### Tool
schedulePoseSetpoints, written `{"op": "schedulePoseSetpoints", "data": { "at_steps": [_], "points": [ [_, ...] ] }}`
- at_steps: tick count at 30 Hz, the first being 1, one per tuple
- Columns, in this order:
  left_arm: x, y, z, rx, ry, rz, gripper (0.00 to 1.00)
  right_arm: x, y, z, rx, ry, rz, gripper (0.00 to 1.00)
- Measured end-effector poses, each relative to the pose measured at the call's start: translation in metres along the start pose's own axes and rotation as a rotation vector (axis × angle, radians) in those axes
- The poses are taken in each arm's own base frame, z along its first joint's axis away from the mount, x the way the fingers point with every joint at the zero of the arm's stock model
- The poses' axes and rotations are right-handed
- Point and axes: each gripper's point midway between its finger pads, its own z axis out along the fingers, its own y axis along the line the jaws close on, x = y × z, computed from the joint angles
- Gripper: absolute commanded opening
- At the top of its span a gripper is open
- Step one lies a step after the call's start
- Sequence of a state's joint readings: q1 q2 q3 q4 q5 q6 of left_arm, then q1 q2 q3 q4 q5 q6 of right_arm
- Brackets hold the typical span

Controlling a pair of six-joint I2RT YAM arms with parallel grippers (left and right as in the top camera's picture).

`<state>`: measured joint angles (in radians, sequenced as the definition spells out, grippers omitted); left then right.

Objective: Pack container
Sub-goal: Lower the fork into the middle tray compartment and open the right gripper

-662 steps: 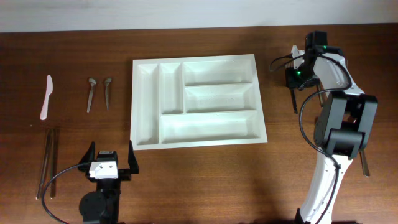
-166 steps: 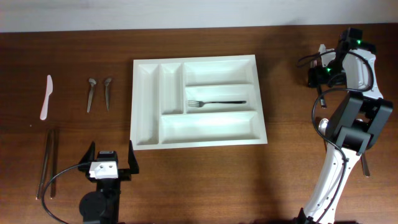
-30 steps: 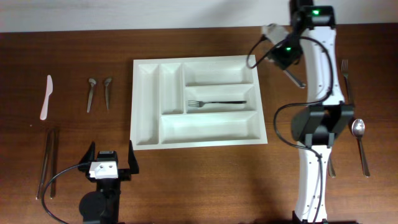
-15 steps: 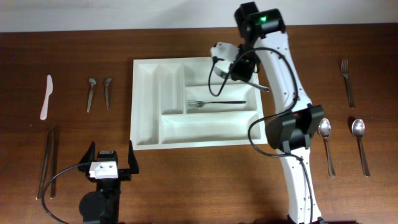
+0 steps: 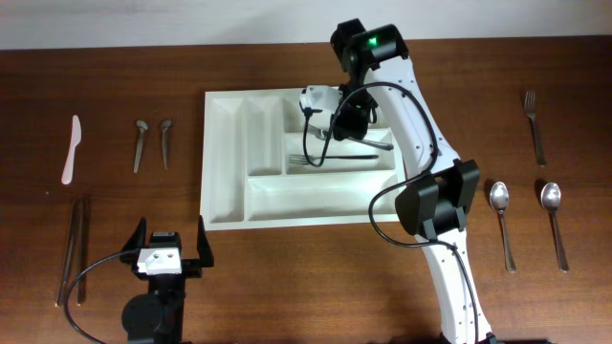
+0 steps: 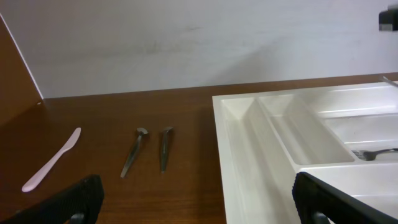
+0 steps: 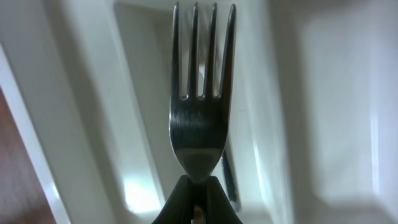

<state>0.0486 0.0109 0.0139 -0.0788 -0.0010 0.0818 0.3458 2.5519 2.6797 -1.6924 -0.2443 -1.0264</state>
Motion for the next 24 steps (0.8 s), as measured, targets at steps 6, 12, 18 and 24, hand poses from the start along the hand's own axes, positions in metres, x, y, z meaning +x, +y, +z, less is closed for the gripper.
{"op": "schedulePoseSetpoints", "data": {
  "at_steps": [6,12,18,24],
  "points": [
    [0.0,0.0,0.0,0.0,0.0,0.0,0.99,0.005,0.01,0.016,-0.073,0.009,-0.077,0.05],
    [0.0,0.0,0.0,0.0,0.0,0.0,0.99,0.015,0.023,0.035,-0.161,0.026,-0.146,0.05],
    [0.0,0.0,0.0,0.0,0.0,0.0,0.99,0.012,0.018,0.04,-0.146,0.008,-0.189,0.05],
    [0.0,0.0,0.0,0.0,0.0,0.0,0.99,0.006,0.01,0.042,-0.112,-0.013,-0.208,0.05]
  ]
}}
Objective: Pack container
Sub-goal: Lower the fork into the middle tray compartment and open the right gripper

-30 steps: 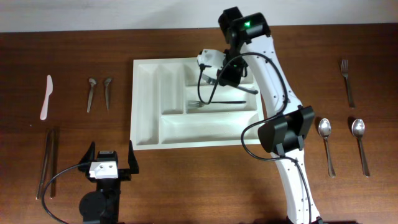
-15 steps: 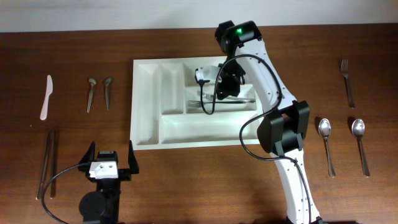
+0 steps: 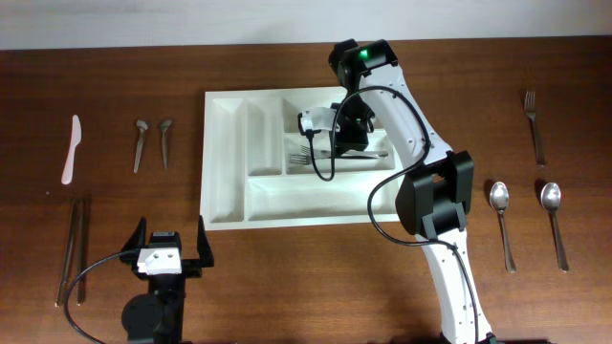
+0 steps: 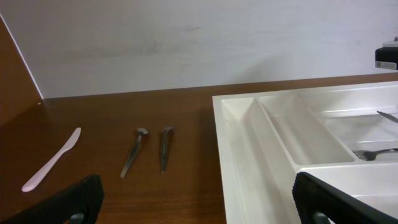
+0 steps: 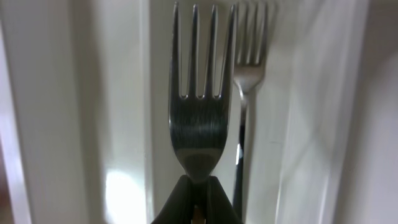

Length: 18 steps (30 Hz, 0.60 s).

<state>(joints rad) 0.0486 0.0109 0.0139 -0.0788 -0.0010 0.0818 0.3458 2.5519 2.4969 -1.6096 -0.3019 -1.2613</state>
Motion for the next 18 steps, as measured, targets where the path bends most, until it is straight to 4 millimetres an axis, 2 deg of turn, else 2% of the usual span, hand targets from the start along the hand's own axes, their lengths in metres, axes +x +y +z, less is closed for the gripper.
{"op": "schedulePoseSetpoints", "data": {
  "at_steps": [18],
  "points": [
    [0.0,0.0,0.0,0.0,0.0,0.0,0.99,0.006,0.002,0.019,-0.036,0.004,0.008,0.06]
  ]
}}
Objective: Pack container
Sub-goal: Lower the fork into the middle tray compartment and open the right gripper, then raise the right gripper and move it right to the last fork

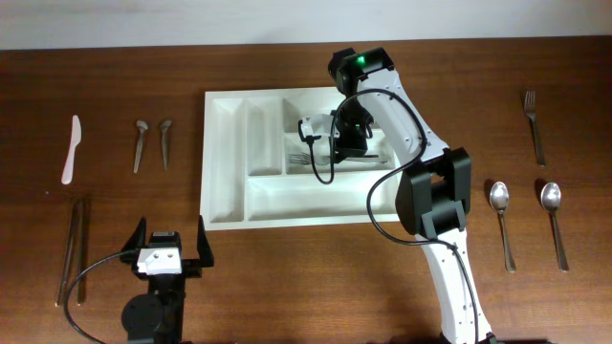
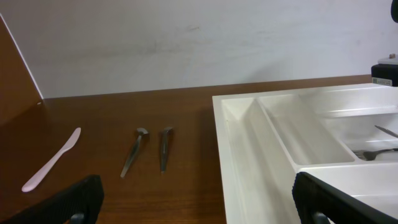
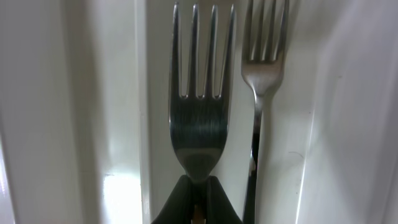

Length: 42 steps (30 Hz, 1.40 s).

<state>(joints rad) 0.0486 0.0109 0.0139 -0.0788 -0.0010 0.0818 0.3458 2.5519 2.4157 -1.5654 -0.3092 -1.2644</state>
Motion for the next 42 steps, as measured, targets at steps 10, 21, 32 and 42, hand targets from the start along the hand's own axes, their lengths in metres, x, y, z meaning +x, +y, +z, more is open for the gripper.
{"op": "schedulePoseSetpoints", "data": {
  "at_steps": [10,21,32,42],
  "points": [
    [0.0,0.0,0.0,0.0,0.0,0.0,0.99,-0.002,-0.003,0.0,0.012,-0.008,-0.004,0.34],
    [0.0,0.0,0.0,0.0,0.0,0.0,0.99,0.001,-0.006,-0.009,0.04,0.018,0.05,0.99],
    [0.0,0.0,0.0,0.0,0.0,0.0,0.99,0.006,-0.031,-0.115,0.356,0.011,0.252,0.99],
    [0.0,0.0,0.0,0.0,0.0,0.0,0.99,0.171,-0.055,-0.201,0.573,-0.105,0.904,0.99]
  ]
}}
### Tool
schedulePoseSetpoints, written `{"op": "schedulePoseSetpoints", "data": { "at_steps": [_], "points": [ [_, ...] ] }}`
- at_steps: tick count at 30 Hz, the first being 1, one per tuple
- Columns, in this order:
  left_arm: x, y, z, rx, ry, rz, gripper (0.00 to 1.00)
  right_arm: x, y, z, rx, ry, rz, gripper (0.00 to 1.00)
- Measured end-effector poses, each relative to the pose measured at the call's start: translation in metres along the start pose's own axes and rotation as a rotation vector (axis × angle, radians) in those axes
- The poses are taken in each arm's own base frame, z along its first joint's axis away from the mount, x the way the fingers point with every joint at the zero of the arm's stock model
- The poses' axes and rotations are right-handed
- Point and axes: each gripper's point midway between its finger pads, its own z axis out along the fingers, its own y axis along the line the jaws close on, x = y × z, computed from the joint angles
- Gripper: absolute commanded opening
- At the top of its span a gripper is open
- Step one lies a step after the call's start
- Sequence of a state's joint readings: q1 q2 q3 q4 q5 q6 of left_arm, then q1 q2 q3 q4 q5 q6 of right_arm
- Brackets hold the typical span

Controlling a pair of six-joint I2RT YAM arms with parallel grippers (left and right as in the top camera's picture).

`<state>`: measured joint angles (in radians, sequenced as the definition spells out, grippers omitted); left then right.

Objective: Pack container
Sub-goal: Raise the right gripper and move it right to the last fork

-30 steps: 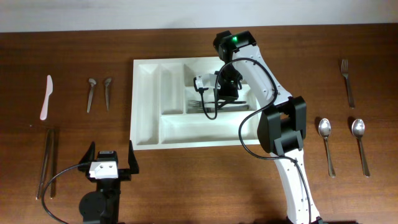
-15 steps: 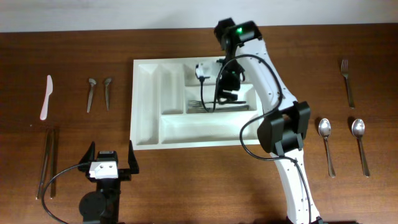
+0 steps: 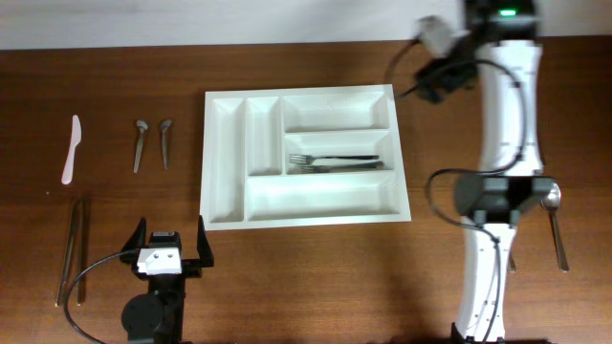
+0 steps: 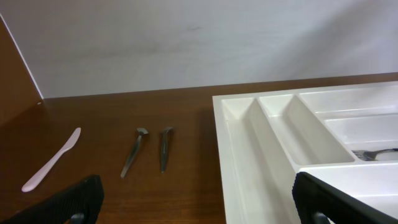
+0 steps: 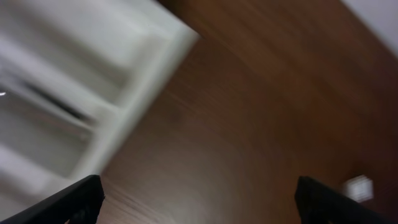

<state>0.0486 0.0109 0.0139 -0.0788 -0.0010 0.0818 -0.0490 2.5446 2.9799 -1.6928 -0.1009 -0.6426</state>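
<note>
The white compartment tray (image 3: 226,162) lies mid-table. Two metal forks (image 3: 339,162) rest side by side in its middle right compartment; one fork's tip (image 4: 375,152) shows in the left wrist view. My right gripper (image 3: 430,76) hangs open and empty above the wood just past the tray's far right corner. The right wrist view is blurred, with that tray corner (image 5: 155,56) at the upper left and the gripper (image 5: 199,208) holding nothing. My left gripper (image 3: 172,250) stays open near the front edge, left of the tray (image 4: 249,168).
Left of the tray lie a white plastic knife (image 3: 71,148), two small metal spoons (image 3: 140,143) and a pair of long metal sticks (image 3: 72,250). A spoon (image 3: 556,234) lies at the far right, beside my right arm's base.
My right gripper held a fork low in the middle right compartment beside another fork. Now that fork lies there, and the gripper is open and has moved to beyond the tray's far right corner.
My right gripper held a fork above the tray's right compartments, where one fork lay. It then had the fork lower and lined up beside the lying one. Now both forks rest in that compartment and the gripper is open and away. The left arm stayed still.
</note>
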Motion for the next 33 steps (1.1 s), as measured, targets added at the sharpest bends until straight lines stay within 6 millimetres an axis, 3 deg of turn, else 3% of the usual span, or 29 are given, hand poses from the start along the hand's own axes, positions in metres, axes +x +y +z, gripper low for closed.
{"op": "schedulePoseSetpoints", "data": {
  "at_steps": [2,6,9,13,20,33],
  "points": [
    [0.0,0.0,0.0,0.0,0.0,0.0,0.99,0.03,-0.039,-0.005,0.033,0.011,0.159,0.99],
    [0.0,0.0,0.0,0.0,0.0,0.0,0.99,0.079,-0.09,-0.015,0.073,0.019,0.371,0.99],
    [0.0,0.0,0.0,0.0,0.0,0.0,0.99,0.107,-0.114,-0.023,0.067,-0.006,0.486,0.99],
    [0.0,0.0,0.0,0.0,0.0,0.0,0.99,0.121,-0.133,-0.028,0.077,-0.05,0.545,0.99],
    [0.0,0.0,0.0,0.0,0.0,0.0,0.99,0.12,-0.158,-0.016,0.132,-0.084,0.549,0.98],
    [0.0,0.0,0.0,0.0,0.0,0.0,0.99,0.146,-0.157,0.055,0.082,0.032,0.573,0.99]
  ]
}}
